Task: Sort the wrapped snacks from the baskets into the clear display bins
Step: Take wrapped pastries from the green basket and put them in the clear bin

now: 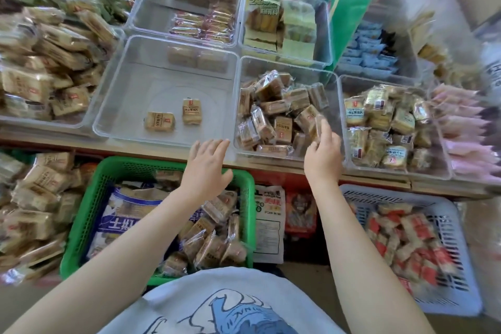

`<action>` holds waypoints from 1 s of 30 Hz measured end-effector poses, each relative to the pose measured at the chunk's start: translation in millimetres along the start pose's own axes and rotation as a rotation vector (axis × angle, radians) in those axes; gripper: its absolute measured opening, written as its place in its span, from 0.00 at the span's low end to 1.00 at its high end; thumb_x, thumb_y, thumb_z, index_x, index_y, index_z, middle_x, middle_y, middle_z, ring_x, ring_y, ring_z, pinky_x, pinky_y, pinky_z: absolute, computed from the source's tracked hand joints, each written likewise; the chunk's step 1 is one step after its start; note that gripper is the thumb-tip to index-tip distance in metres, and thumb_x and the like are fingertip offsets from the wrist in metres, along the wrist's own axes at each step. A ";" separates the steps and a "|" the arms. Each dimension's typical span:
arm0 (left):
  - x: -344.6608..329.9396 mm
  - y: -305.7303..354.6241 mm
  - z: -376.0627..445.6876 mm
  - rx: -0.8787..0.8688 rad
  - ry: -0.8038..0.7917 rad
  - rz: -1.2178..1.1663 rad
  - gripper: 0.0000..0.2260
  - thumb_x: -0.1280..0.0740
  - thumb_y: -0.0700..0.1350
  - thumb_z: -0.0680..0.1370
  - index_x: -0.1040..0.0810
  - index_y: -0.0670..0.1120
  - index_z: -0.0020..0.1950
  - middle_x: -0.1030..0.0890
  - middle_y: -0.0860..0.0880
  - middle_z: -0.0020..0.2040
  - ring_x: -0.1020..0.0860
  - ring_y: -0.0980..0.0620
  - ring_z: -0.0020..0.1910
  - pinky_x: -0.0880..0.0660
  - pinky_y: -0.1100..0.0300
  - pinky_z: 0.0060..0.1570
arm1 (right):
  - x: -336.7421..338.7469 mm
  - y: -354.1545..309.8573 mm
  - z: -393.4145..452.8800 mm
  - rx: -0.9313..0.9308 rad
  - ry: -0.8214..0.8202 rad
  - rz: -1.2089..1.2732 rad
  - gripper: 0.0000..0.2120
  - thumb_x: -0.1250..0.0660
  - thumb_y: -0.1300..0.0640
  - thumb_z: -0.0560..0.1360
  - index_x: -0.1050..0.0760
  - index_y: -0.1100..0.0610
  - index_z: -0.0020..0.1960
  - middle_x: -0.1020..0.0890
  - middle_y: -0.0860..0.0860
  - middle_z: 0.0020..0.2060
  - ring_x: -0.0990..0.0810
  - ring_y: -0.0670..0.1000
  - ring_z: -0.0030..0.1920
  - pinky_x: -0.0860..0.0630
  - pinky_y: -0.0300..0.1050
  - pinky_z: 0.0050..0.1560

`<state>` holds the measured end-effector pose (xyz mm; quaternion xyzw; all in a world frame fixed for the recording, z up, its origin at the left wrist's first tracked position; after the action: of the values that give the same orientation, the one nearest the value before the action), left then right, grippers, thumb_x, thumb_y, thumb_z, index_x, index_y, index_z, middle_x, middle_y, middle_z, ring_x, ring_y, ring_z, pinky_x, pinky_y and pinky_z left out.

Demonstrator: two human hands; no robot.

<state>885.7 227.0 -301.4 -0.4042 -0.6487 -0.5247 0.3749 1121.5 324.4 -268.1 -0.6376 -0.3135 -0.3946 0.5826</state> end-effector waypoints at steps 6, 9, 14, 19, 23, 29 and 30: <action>-5.3 -7.0 -6.8 -0.040 0.040 -0.044 0.30 0.36 0.47 0.79 0.41 0.46 0.80 0.37 0.47 0.78 0.44 0.47 0.78 0.52 0.48 0.78 | -17.8 0.1 -19.2 0.059 -0.069 -0.238 0.25 0.38 0.53 0.81 0.35 0.58 0.76 0.37 0.61 0.76 0.40 0.61 0.76 0.41 0.61 0.75; -2.1 -11.4 -21.6 -0.004 0.348 -0.210 0.17 0.32 0.40 0.76 0.24 0.43 0.64 0.24 0.44 0.62 0.28 0.44 0.62 0.30 0.49 0.63 | -22.7 -18.3 -43.5 0.251 0.134 -0.068 0.13 0.35 0.63 0.76 0.21 0.61 0.59 0.25 0.60 0.63 0.28 0.60 0.65 0.30 0.59 0.65; -35.9 -42.6 -40.6 0.365 -0.044 -0.304 0.10 0.37 0.46 0.79 0.23 0.47 0.59 0.22 0.49 0.54 0.23 0.50 0.49 0.27 0.55 0.43 | -59.3 -39.4 -97.8 0.410 -0.321 0.158 0.09 0.38 0.63 0.79 0.20 0.58 0.52 0.19 0.50 0.46 0.22 0.50 0.45 0.24 0.48 0.45; -87.1 -55.5 -50.9 0.424 -0.416 -0.350 0.31 0.31 0.51 0.78 0.39 0.49 0.78 0.31 0.47 0.74 0.29 0.46 0.69 0.26 0.50 0.63 | -100.5 -12.4 -136.6 0.118 -0.818 0.014 0.10 0.42 0.58 0.81 0.21 0.54 0.52 0.19 0.49 0.42 0.25 0.48 0.37 0.31 0.44 0.35; -106.7 -48.2 -46.1 0.445 -0.460 -0.356 0.39 0.27 0.53 0.75 0.45 0.47 0.80 0.29 0.45 0.73 0.27 0.45 0.68 0.24 0.50 0.60 | -104.2 8.8 -150.3 0.007 -0.857 0.000 0.10 0.41 0.58 0.81 0.21 0.55 0.52 0.20 0.47 0.39 0.26 0.45 0.35 0.34 0.40 0.33; -104.0 -55.3 -39.8 0.476 -0.457 -0.360 0.33 0.23 0.55 0.71 0.30 0.46 0.71 0.23 0.47 0.64 0.24 0.49 0.57 0.24 0.54 0.54 | -96.5 18.5 -147.0 -0.054 -0.815 0.030 0.10 0.41 0.57 0.82 0.21 0.54 0.53 0.19 0.49 0.47 0.24 0.46 0.41 0.31 0.39 0.38; -96.9 -57.7 -39.3 0.476 -0.469 -0.384 0.27 0.24 0.53 0.73 0.27 0.47 0.68 0.22 0.48 0.62 0.25 0.51 0.54 0.26 0.57 0.51 | -95.2 17.3 -145.2 -0.062 -0.802 0.046 0.10 0.41 0.57 0.82 0.21 0.53 0.54 0.19 0.49 0.47 0.24 0.46 0.41 0.31 0.39 0.38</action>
<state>873.2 168.6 -404.8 -0.2861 -0.8844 -0.3133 0.1945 1069.5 184.2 -357.9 -0.7653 -0.4895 -0.1104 0.4031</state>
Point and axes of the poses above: each hand's wrist, its own z-axis towards the middle knuckle, its own x-axis out of the back of the hand, y = z × x, the point moved 1 cm from there along z, towards the middle knuckle
